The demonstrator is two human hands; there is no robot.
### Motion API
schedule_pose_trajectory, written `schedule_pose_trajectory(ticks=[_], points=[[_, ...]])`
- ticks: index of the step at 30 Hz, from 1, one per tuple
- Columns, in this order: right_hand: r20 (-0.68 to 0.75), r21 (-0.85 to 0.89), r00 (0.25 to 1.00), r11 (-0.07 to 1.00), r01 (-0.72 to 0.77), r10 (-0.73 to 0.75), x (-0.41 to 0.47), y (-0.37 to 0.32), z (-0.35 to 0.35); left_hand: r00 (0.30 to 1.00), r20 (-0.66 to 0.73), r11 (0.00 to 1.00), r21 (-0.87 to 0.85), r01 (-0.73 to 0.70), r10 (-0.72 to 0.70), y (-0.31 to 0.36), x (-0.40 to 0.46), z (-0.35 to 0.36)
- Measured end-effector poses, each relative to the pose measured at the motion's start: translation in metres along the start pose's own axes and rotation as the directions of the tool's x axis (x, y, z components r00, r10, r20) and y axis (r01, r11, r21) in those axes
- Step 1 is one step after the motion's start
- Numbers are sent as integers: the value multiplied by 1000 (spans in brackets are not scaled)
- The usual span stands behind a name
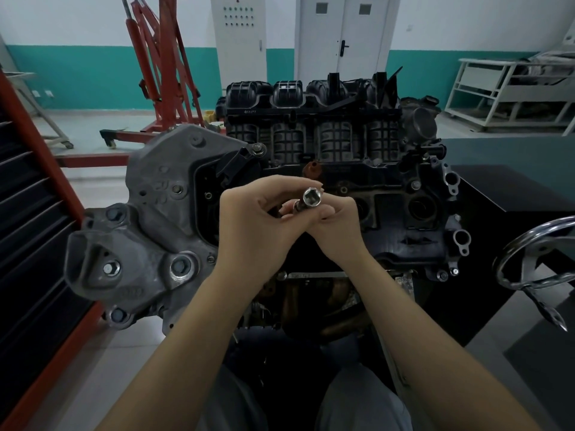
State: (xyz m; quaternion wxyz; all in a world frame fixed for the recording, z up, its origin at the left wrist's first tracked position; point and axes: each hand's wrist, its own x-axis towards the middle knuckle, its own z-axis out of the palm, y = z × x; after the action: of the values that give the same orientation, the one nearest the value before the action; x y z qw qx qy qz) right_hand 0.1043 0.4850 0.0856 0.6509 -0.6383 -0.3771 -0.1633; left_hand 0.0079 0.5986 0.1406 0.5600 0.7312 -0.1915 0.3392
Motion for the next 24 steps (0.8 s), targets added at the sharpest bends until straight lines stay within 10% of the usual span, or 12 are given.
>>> schedule_pose_trajectory(ticks=[19, 24], points=[[113, -21, 994, 1000, 1, 2, 2, -4, -2, 994, 107, 984, -178, 22, -3, -2, 0, -5], [38, 52, 999, 998, -41, 39, 0, -1, -1, 1000, 5, 1000, -2, -28, 28, 0, -2, -1]])
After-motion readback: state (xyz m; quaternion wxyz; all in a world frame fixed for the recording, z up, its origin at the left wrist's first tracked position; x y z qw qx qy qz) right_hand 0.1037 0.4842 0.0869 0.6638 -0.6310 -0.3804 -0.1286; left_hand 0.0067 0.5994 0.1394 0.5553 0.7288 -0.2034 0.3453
